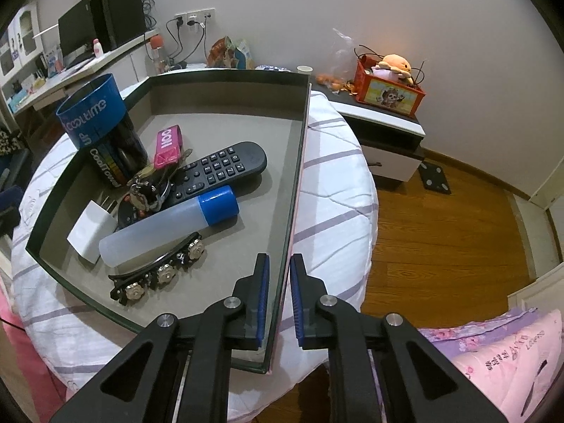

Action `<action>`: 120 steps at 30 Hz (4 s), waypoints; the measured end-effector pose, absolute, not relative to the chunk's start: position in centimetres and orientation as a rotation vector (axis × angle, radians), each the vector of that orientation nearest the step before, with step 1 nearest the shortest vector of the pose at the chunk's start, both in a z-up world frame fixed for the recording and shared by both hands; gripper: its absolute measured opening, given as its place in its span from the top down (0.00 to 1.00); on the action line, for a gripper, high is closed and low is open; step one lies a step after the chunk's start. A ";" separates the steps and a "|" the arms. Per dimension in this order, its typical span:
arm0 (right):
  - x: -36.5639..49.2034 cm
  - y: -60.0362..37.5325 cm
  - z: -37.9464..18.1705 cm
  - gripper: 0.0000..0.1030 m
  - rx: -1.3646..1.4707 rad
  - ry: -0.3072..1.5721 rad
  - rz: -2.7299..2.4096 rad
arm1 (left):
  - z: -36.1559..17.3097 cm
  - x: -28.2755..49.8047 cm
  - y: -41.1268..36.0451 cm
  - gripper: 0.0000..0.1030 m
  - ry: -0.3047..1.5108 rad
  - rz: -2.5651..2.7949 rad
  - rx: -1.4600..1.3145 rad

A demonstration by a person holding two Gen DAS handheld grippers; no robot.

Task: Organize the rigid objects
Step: 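Move the left gripper over the blue marker and lower around it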

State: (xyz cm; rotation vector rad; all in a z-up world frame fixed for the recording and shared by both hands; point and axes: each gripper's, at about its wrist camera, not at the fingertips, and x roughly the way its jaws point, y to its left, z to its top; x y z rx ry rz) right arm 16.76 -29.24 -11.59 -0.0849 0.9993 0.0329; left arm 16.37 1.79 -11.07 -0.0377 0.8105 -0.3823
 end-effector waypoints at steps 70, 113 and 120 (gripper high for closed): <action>17.1 -29.0 -11.7 0.84 -0.100 1.027 0.018 | -17.7 23.7 1.4 0.00 0.981 -0.495 0.197; 16.9 -29.0 -11.5 0.75 -0.087 1.026 0.046 | -17.3 26.9 -2.1 0.74 0.940 -0.487 0.251; 16.9 -28.9 -11.6 0.75 -0.089 1.030 0.049 | -17.1 24.9 -0.9 0.74 0.961 -0.481 0.234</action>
